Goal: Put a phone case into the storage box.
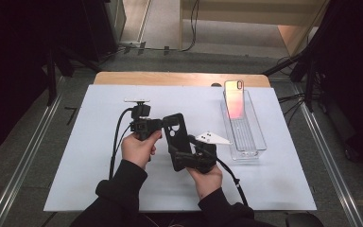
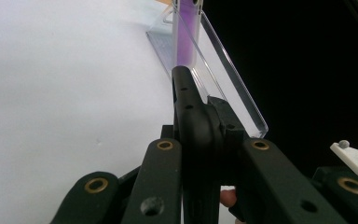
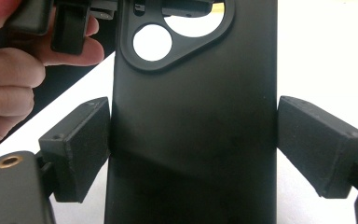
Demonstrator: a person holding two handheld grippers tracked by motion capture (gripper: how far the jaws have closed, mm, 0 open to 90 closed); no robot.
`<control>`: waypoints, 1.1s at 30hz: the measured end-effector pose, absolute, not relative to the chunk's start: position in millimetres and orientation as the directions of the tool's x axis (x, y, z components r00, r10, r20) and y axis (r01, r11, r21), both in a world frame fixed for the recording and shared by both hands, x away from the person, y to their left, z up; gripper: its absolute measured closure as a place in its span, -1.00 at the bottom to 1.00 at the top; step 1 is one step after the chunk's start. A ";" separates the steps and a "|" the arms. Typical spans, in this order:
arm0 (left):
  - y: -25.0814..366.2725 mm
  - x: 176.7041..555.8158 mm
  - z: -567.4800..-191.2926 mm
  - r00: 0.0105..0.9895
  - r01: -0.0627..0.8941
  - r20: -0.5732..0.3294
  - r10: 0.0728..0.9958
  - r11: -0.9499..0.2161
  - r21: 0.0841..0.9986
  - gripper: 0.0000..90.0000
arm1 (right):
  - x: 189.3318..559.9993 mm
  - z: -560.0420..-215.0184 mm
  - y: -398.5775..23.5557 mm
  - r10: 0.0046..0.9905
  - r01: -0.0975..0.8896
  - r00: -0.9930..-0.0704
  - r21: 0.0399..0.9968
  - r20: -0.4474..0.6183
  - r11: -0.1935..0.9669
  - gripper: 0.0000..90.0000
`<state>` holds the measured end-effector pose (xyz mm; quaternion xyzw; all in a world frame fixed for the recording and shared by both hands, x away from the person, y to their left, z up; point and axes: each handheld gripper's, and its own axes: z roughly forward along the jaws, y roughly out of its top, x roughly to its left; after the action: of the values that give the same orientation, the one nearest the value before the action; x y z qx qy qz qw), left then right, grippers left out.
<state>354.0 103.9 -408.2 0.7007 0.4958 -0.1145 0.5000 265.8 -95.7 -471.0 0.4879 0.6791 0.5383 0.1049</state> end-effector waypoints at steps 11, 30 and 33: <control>104.6 350.5 -404.5 0.498 0.800 -0.655 0.569 -0.011 0.599 0.85 | 273.4 -465.5 -105.9 0.686 0.570 -0.583 0.821 0.436 -0.037 -1.00; 119.4 342.9 -398.4 0.602 0.641 -0.466 0.648 -0.044 0.767 0.85 | 291.2 -457.3 -107.3 0.682 0.583 -0.648 0.797 0.339 0.158 -1.00; 122.8 342.2 -399.5 0.609 0.619 -0.439 0.661 -0.049 0.784 0.85 | 292.2 -457.6 -108.2 0.675 0.579 -0.659 0.797 0.332 0.173 -1.00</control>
<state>342.2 122.8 -399.5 0.7239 0.4420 0.0198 0.5294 292.2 -108.2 -457.6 0.4100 0.7644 0.4952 0.0484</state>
